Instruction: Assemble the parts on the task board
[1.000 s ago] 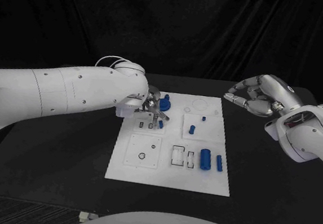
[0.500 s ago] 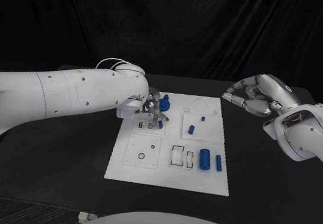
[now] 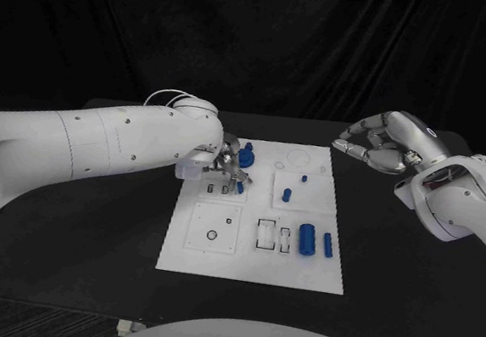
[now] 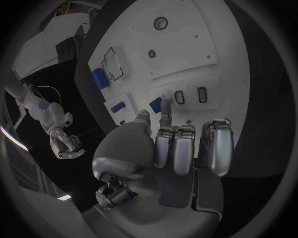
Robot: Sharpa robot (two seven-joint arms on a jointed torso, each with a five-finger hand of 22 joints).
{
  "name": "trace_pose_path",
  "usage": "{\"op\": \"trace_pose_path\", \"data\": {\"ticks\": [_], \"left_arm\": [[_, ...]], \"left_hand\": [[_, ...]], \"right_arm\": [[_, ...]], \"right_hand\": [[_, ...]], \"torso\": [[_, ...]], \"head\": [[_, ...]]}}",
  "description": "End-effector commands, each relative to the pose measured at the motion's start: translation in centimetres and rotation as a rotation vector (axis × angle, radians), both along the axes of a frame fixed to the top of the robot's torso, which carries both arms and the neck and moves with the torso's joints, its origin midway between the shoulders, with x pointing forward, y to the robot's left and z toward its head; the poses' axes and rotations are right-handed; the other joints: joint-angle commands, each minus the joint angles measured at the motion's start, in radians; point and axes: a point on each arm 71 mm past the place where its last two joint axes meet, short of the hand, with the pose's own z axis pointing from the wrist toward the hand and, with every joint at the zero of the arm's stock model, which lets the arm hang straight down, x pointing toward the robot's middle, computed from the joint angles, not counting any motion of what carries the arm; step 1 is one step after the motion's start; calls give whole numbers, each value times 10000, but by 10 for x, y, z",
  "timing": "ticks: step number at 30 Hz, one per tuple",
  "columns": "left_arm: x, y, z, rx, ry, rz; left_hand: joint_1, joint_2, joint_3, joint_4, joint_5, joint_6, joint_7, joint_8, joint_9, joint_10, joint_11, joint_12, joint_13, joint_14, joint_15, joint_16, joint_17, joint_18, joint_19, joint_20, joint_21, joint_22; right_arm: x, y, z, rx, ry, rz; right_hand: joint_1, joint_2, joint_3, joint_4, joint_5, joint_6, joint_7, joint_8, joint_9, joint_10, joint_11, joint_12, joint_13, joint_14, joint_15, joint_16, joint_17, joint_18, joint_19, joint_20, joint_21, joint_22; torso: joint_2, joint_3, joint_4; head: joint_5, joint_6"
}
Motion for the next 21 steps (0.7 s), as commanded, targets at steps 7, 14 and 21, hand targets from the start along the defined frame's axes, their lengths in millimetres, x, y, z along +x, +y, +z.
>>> {"op": "trace_pose_path", "data": {"ticks": [7,14,21], "left_arm": [[-2,-4,-5,-45,290,-318],[-3,-6,-7,-78,350,-382],[-3,-7,-7,-155,344,-423]], "left_hand": [[196,-8,216,-101,129,80,34,-187,74,1045,89,35,2631,1038,52,26,2634,17,-113,3,-84,1163],[294,-22,387,-249,208,103,35,-330,144,1045,93,35,2631,1038,55,26,2634,23,-133,8,-116,1151],[405,-44,658,-449,467,142,21,-515,245,1045,83,35,2631,1038,49,26,2634,29,-148,4,-152,1144]], "right_arm": [[0,0,-1,-53,37,-32],[0,-1,-2,-57,46,-55],[1,-2,-2,-70,53,-84]], "right_hand": [[108,18,-7,-48,27,3,11,24,11,1058,42,35,2634,685,90,-33,530,-99,644,69,-81,2350],[108,21,-7,-47,28,3,12,25,12,1058,42,35,2634,686,91,-31,537,-98,642,69,-85,2348],[109,29,-8,-44,29,4,12,26,14,1058,43,35,2634,684,91,-33,529,-93,633,70,-102,2342]], "torso": [[-7,0,-7],[-14,3,1],[-23,2,2]], "head": [[-45,-1],[-88,-1],[-101,-1]]}}
